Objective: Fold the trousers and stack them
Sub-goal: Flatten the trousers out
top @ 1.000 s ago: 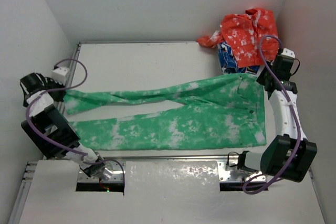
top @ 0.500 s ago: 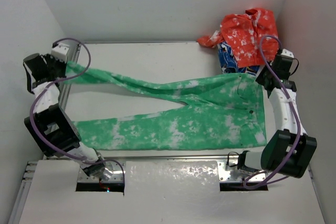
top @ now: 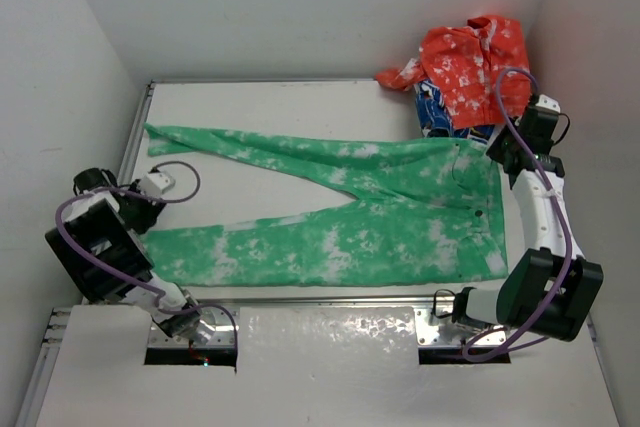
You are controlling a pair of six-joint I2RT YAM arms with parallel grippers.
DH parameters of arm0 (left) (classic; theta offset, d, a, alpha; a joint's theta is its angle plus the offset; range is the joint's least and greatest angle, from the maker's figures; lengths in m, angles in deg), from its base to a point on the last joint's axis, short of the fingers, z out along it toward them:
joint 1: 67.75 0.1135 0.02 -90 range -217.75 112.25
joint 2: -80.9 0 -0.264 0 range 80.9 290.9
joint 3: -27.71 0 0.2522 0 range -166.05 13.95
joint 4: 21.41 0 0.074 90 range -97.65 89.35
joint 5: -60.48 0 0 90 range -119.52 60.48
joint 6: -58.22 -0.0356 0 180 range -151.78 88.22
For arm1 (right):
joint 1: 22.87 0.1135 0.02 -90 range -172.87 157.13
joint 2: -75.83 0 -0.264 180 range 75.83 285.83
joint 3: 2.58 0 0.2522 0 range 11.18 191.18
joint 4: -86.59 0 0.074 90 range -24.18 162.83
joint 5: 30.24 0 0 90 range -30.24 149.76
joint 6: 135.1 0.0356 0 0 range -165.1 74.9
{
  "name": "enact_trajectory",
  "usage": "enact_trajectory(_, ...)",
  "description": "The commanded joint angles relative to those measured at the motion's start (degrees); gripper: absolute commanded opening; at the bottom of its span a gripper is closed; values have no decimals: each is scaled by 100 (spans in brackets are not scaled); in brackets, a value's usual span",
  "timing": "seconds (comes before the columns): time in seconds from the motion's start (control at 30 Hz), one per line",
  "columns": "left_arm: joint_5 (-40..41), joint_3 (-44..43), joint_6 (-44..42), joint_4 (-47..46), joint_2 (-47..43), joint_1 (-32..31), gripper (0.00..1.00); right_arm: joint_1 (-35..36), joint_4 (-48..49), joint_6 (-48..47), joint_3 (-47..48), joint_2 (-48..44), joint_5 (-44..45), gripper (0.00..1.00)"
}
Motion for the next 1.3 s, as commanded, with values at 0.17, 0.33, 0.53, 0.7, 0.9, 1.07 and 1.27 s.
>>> enact_trajectory(0.17,-731,-1646,-221,1852,-94,288,46,-28,155,20,231,18,-116,0)
enact_trajectory(0.33,-606,-2877,3926,-45,747,-63,46,-28,76,72,275,63,-143,0)
enact_trajectory(0.53,460,-4580,6593,-655,2468,-661,53,-19,-231,64,406,176,-37,0)
enact_trajectory(0.7,154,-5822,7402,-680,3823,-784,68,-1,-548,-41,609,326,129,0)
enact_trajectory(0.9,416,-6684,8096,-1041,4528,-934,72,104,-960,-120,679,405,437,0)
enact_trajectory(1.07,637,-6756,8458,-989,4670,-987,69,157,-1102,-156,715,370,630,0)
enact_trajectory(1.27,488,-6502,8546,-909,4530,-1224,65,157,-1225,-270,828,379,736,0)
